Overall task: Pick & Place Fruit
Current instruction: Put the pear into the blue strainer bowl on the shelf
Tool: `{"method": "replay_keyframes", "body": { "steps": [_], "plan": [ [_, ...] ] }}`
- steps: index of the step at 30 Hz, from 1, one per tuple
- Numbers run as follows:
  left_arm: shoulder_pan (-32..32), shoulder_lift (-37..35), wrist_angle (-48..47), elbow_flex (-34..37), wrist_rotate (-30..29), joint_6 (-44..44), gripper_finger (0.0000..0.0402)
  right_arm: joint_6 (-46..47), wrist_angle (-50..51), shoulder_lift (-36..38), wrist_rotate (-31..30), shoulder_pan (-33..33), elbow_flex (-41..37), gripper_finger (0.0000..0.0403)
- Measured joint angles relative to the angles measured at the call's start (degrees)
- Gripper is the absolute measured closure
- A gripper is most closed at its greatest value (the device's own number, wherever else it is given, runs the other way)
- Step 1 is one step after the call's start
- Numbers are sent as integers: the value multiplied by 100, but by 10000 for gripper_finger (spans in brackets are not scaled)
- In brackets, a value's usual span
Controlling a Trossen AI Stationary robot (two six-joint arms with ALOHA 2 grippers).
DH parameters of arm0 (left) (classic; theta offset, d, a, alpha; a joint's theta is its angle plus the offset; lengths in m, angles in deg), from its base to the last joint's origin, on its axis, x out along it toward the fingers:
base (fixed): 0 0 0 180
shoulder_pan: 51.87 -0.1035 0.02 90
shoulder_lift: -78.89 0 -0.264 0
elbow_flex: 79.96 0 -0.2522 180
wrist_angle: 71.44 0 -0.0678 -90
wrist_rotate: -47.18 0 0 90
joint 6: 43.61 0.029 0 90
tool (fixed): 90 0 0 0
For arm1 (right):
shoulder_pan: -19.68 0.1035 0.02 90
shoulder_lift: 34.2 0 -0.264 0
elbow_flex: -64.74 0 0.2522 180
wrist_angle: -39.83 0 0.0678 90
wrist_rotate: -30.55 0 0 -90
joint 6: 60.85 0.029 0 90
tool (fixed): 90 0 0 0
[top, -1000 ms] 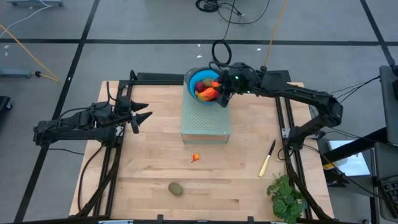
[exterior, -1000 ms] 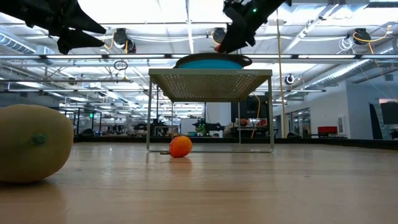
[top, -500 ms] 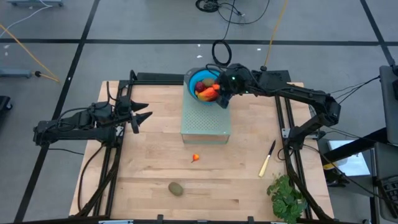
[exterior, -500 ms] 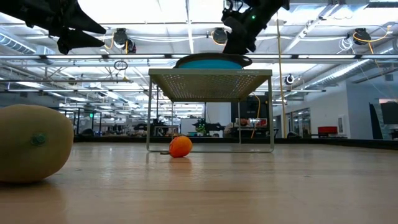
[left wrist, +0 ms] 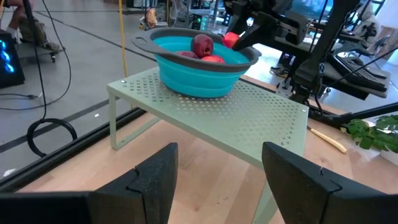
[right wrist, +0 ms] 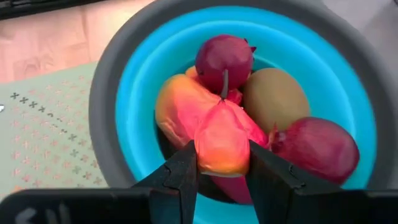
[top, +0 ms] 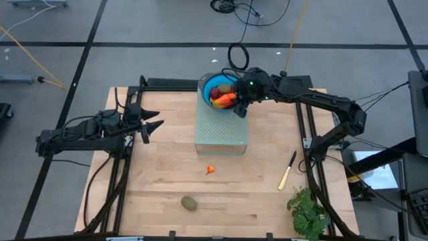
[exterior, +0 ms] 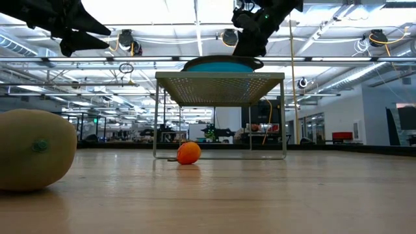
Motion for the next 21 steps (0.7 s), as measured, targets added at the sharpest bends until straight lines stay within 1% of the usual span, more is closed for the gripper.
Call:
{"method": "replay_keyframes", "body": {
  "steps": [15,21],
  "plan": [
    [0,-1,1,0,0,-7,167,-20,173,0,13,-59,0,286],
    [0,0,3,0,0,-7,167,-282,171,0,4,-58,0,277]
  ]
}}
